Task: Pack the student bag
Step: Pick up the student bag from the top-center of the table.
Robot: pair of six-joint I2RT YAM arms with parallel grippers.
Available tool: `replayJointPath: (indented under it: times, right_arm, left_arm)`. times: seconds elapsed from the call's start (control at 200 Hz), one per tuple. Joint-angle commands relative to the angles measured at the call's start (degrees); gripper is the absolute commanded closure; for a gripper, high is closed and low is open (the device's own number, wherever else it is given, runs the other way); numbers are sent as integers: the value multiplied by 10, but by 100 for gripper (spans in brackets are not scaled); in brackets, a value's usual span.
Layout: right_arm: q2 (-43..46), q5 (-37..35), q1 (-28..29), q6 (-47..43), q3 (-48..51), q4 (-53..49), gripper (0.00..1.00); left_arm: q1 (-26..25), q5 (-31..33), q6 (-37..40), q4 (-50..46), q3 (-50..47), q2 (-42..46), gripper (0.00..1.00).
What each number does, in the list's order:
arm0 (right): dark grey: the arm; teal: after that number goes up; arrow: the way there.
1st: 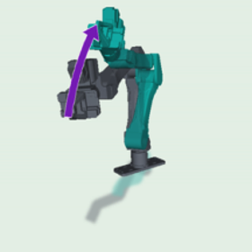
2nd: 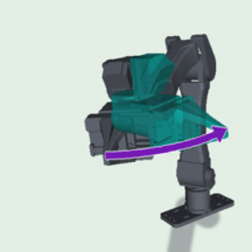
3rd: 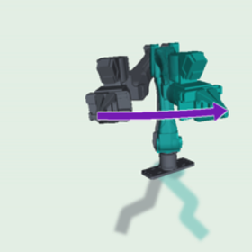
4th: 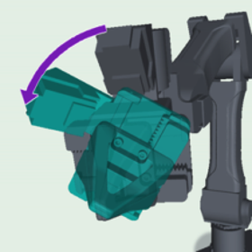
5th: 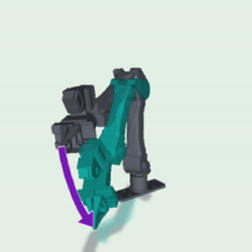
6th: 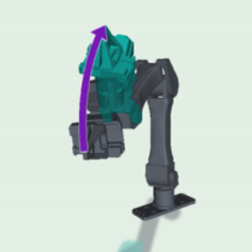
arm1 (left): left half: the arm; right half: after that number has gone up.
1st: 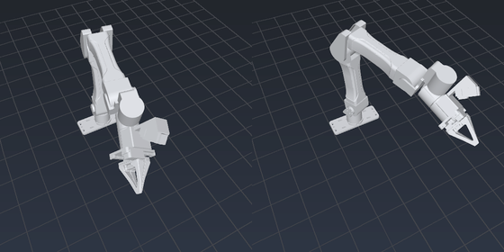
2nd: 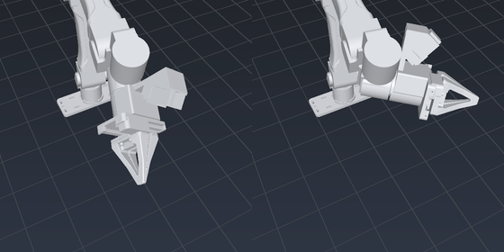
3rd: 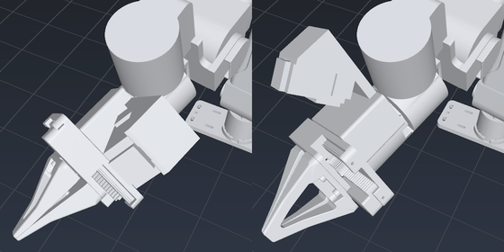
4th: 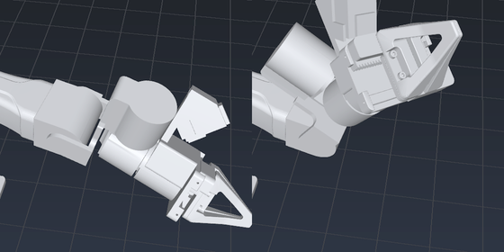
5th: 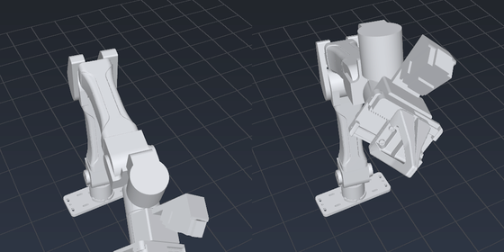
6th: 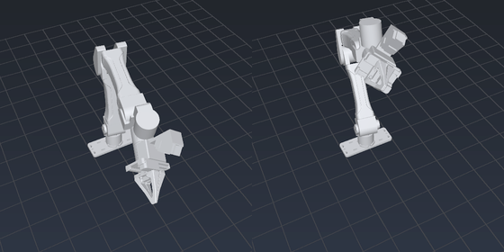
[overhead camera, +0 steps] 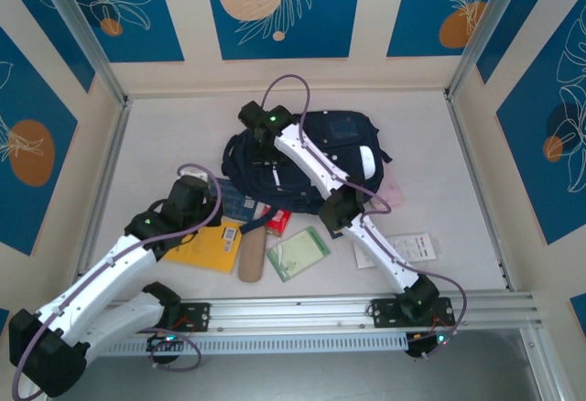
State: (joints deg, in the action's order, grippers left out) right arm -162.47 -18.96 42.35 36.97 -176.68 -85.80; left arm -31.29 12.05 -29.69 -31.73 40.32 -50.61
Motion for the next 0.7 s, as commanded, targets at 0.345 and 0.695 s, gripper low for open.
replayJointPath:
  times: [0.345, 0.695]
  right_arm:
    - [2, 3, 0, -71, -40, -41, 100]
    - [153, 79, -29, -141, -39, -21, 100]
  left_arm:
    - [10, -16, 2, 12, 5, 11, 76]
    - [9, -55, 28, 5, 45, 8, 68]
